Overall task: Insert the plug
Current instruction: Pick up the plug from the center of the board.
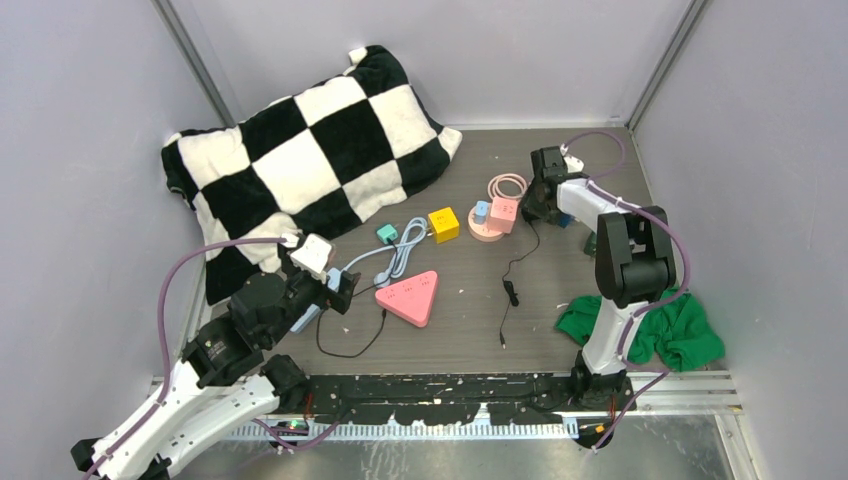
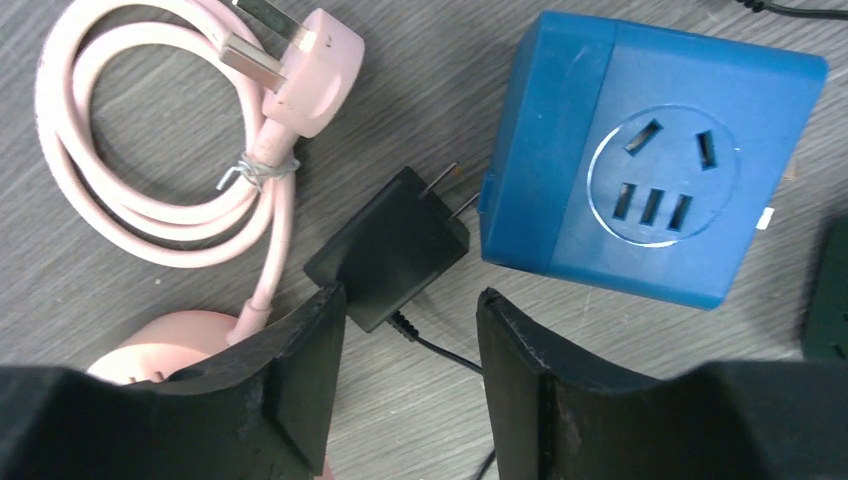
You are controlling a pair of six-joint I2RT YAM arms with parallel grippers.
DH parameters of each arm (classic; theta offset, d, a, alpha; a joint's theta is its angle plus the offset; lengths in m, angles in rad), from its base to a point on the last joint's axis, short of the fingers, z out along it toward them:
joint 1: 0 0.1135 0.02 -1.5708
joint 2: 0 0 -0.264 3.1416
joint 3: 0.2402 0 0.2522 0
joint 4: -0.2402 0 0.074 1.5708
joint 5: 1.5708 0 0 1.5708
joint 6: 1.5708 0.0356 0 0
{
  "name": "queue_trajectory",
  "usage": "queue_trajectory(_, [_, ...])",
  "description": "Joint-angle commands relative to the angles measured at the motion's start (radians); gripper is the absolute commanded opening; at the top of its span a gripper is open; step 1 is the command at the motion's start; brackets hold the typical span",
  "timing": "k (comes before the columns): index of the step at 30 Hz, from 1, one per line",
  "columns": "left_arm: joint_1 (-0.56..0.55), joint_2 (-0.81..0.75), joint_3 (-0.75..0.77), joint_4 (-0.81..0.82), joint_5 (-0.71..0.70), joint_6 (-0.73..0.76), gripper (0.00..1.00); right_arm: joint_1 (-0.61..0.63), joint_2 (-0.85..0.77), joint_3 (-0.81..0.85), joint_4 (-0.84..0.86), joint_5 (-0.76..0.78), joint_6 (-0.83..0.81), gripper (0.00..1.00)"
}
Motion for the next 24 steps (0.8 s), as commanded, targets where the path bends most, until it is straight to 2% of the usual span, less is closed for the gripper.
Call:
queue_trajectory(1, [0.002, -0.009, -0.004, 0.042, 0.014, 0.018, 0.95, 0.008, 0.013, 0.029, 0.02, 0.004, 0.006, 0.54])
queue_trajectory(11, [0.002, -0.015, -0.006, 0.042, 0.014, 0.019, 0.95, 0.008, 0.013, 0.001, 0.028, -0.122, -0.13, 0.54])
queue_trajectory(17, [0.002, -0.004, -0.007, 0.045, 0.016, 0.018, 0.95, 0.007, -0.029, -0.06, 0.04, -0.124, -0.184, 0.48])
queue_trajectory(24, [0.002, 0.002, -0.005, 0.04, 0.012, 0.019, 0.95, 0.008, 0.025, -0.041, 0.031, -0.13, -0.239, 0.42])
